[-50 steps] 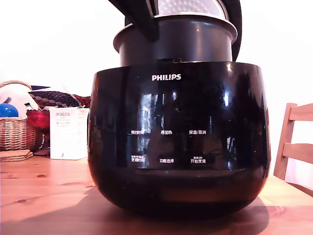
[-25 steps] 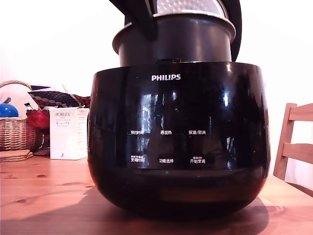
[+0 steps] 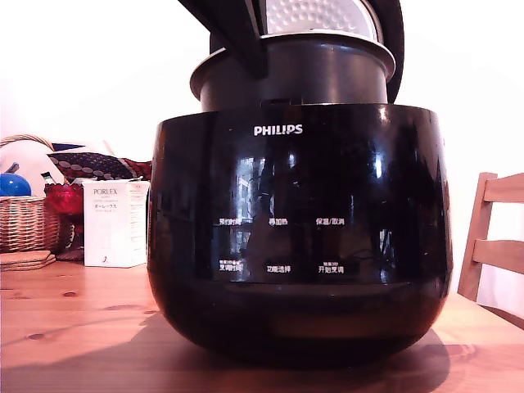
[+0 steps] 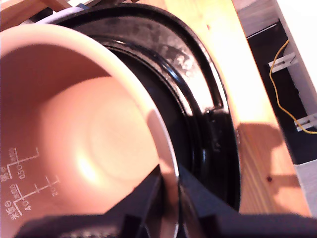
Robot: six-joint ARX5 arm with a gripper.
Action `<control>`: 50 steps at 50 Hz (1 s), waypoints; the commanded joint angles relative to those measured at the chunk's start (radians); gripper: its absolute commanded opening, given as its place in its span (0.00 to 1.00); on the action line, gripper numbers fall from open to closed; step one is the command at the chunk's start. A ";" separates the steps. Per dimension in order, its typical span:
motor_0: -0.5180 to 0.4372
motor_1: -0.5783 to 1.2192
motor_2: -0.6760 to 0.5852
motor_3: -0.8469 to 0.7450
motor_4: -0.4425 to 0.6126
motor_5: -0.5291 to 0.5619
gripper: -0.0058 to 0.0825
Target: Place the pot you are holding inside the rice cooker
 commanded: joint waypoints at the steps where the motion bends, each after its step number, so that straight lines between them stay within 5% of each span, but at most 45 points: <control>1: -0.005 0.004 -0.003 -0.055 0.019 -0.044 0.04; 50: -0.005 0.004 -0.035 0.153 0.002 -0.099 0.04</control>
